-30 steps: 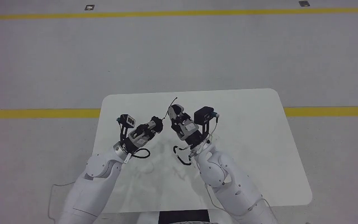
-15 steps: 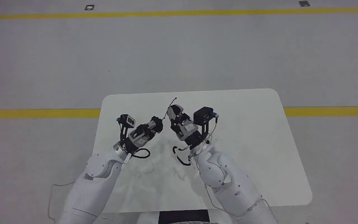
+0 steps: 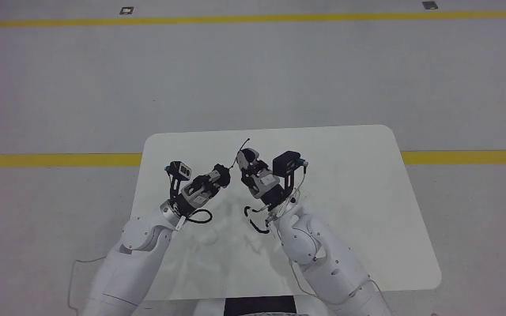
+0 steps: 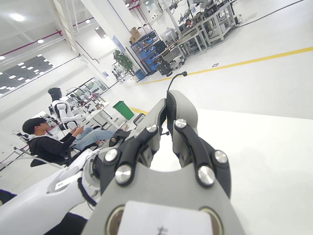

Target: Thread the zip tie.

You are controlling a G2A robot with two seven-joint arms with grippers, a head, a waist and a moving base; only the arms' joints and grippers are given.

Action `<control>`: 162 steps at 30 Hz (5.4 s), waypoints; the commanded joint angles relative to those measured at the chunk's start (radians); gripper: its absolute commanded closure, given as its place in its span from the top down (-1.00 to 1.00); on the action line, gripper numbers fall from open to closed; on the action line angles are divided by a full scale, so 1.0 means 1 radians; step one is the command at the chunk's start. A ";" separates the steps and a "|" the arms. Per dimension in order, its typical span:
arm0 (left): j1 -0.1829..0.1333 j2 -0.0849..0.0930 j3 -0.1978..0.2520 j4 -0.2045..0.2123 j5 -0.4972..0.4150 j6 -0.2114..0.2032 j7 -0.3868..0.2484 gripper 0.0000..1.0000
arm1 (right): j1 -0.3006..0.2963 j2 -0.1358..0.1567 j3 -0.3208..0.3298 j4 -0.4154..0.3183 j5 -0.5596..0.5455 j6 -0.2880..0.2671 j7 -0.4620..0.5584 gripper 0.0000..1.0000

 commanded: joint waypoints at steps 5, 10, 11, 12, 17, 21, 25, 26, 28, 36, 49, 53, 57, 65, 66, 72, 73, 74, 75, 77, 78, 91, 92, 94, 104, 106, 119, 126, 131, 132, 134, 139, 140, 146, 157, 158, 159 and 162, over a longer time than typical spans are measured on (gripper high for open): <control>0.000 0.000 0.000 0.000 0.000 0.000 0.000 -1.00 | 0.000 0.000 0.000 0.003 -0.003 -0.002 0.003 -1.00; 0.000 0.000 0.000 0.000 0.000 0.000 0.000 -1.00 | -0.001 0.000 -0.001 0.006 -0.008 -0.004 0.009 -1.00; 0.000 0.000 0.000 0.000 0.000 0.000 0.000 -1.00 | -0.001 0.000 -0.001 0.006 -0.008 -0.004 0.010 -1.00; 0.000 0.000 0.000 0.000 0.000 0.000 0.000 -1.00 | -0.001 0.000 -0.001 0.006 -0.009 -0.004 0.011 -1.00; -0.002 -0.001 0.007 -0.006 0.006 0.008 0.021 -1.00 | -0.003 0.001 0.000 0.006 -0.011 -0.002 0.014 -1.00; -0.002 0.000 0.012 -0.009 0.005 0.010 0.028 -1.00 | -0.005 0.001 0.002 0.007 -0.011 -0.002 0.017 -1.00; -0.002 0.002 0.014 -0.010 0.003 0.010 0.030 -1.00 | -0.007 0.001 0.003 0.007 -0.004 -0.005 0.025 -1.00; -0.002 0.002 0.014 -0.011 0.003 0.010 0.031 -1.00 | -0.008 0.001 0.003 0.006 -0.001 -0.006 0.028 -1.00; -0.002 0.003 0.015 -0.011 0.003 0.010 0.031 -1.00 | -0.009 0.001 0.004 0.006 0.013 -0.008 0.028 -1.00; 0.000 0.005 0.019 -0.014 0.000 0.011 0.031 -1.00 | -0.015 0.000 0.012 0.004 0.083 -0.030 0.023 -1.00; 0.007 0.010 0.020 -0.026 -0.004 0.007 0.035 -1.00 | -0.016 0.000 0.006 0.004 0.109 -0.043 0.054 -1.00; 0.009 0.012 0.019 -0.030 -0.004 0.006 0.035 -1.00 | -0.018 0.001 0.006 0.005 0.094 -0.030 0.056 -1.00; 0.009 0.014 0.018 -0.033 -0.004 0.004 0.036 -1.00 | -0.022 0.001 0.007 0.002 0.080 -0.019 0.052 -1.00; 0.014 0.017 0.016 -0.037 -0.006 0.004 0.034 -1.00 | -0.030 0.003 0.011 -0.007 0.067 -0.011 0.046 -1.00; 0.014 0.018 0.016 -0.037 -0.006 0.004 0.035 -1.00 | -0.030 0.003 0.011 -0.007 0.067 -0.013 0.049 -1.00; 0.014 0.020 0.016 -0.041 -0.007 0.002 0.036 -1.00 | -0.032 0.005 0.006 -0.008 0.066 -0.026 0.065 -1.00; 0.014 0.020 0.016 -0.041 -0.008 0.002 0.036 -1.00 | -0.032 0.005 0.006 -0.008 0.064 -0.027 0.066 -1.00; 0.014 0.020 0.016 -0.041 -0.008 0.001 0.036 -1.00 | -0.032 0.005 0.005 -0.008 0.060 -0.028 0.068 -1.00; 0.014 0.021 0.016 -0.042 -0.008 0.000 0.037 -1.00 | -0.032 0.006 0.005 -0.008 0.058 -0.028 0.069 -1.00; 0.014 0.021 0.016 -0.042 -0.009 -0.002 0.039 -1.00 | -0.032 0.006 0.005 -0.009 0.052 -0.030 0.072 -1.00; 0.014 0.021 0.016 -0.043 -0.009 -0.003 0.040 -1.00 | -0.032 0.007 0.005 -0.010 0.050 -0.031 0.073 -1.00; 0.015 0.028 -0.005 -0.049 -0.020 -0.004 0.044 -1.00 | -0.055 0.016 0.043 -0.051 0.025 -0.025 0.047 1.00; 0.015 0.028 -0.009 -0.049 -0.029 -0.004 0.045 -1.00 | -0.057 0.018 0.050 -0.054 0.019 -0.027 0.043 1.00; 0.016 0.028 -0.014 -0.052 -0.063 0.005 0.037 -1.00 | -0.063 0.021 0.062 -0.058 0.002 -0.040 0.027 1.00; 0.009 0.032 -0.023 -0.060 -0.118 0.049 -0.029 -1.00 | -0.069 0.025 0.073 -0.052 -0.051 -0.051 -0.014 1.00; 0.009 0.032 -0.023 -0.060 -0.118 0.049 -0.029 -1.00 | -0.069 0.025 0.073 -0.052 -0.051 -0.051 -0.014 1.00; 0.053 0.041 -0.079 -0.072 -0.449 0.320 -0.132 -1.00 | -0.075 0.049 0.082 -0.057 -0.470 -0.016 -0.077 1.00; 0.054 0.041 -0.078 -0.063 -0.496 0.361 -0.155 -1.00 | -0.069 0.050 0.067 -0.051 -0.520 -0.008 -0.099 1.00; 0.054 0.041 -0.078 -0.063 -0.496 0.361 -0.155 -1.00 | -0.069 0.050 0.066 -0.051 -0.521 -0.007 -0.096 1.00; 0.054 0.041 -0.078 -0.063 -0.496 0.361 -0.155 -1.00 | -0.068 0.050 0.060 -0.045 -0.530 -0.009 -0.092 1.00; 0.054 0.041 -0.078 -0.063 -0.496 0.361 -0.155 -1.00 | -0.063 0.048 0.045 -0.032 -0.538 -0.013 -0.095 1.00; 0.054 0.041 -0.078 -0.063 -0.496 0.361 -0.155 -1.00 | -0.048 0.042 0.014 -0.003 -0.522 -0.011 -0.117 0.12; 0.054 0.041 -0.078 -0.063 -0.496 0.361 -0.155 -1.00 | -0.045 0.041 0.009 0.002 -0.521 -0.008 -0.121 -0.10; 0.054 0.041 -0.078 -0.063 -0.496 0.361 -0.155 -1.00 | -0.027 0.035 -0.013 0.030 -0.512 0.010 -0.136 -0.24; 0.054 0.041 -0.078 -0.063 -0.496 0.361 -0.155 -1.00 | -0.001 0.026 -0.045 0.057 -0.502 0.016 -0.154 -0.30; 0.054 0.041 -0.078 -0.063 -0.496 0.361 -0.155 -1.00 | 0.000 0.026 -0.047 0.057 -0.501 0.014 -0.154 -0.30; 0.054 0.041 -0.078 -0.063 -0.496 0.361 -0.155 -1.00 | 0.001 0.025 -0.048 0.057 -0.500 0.013 -0.155 -0.30; 0.054 0.041 -0.078 -0.063 -0.496 0.361 -0.155 -1.00 | 0.002 0.025 -0.049 0.053 -0.496 0.010 -0.161 -0.30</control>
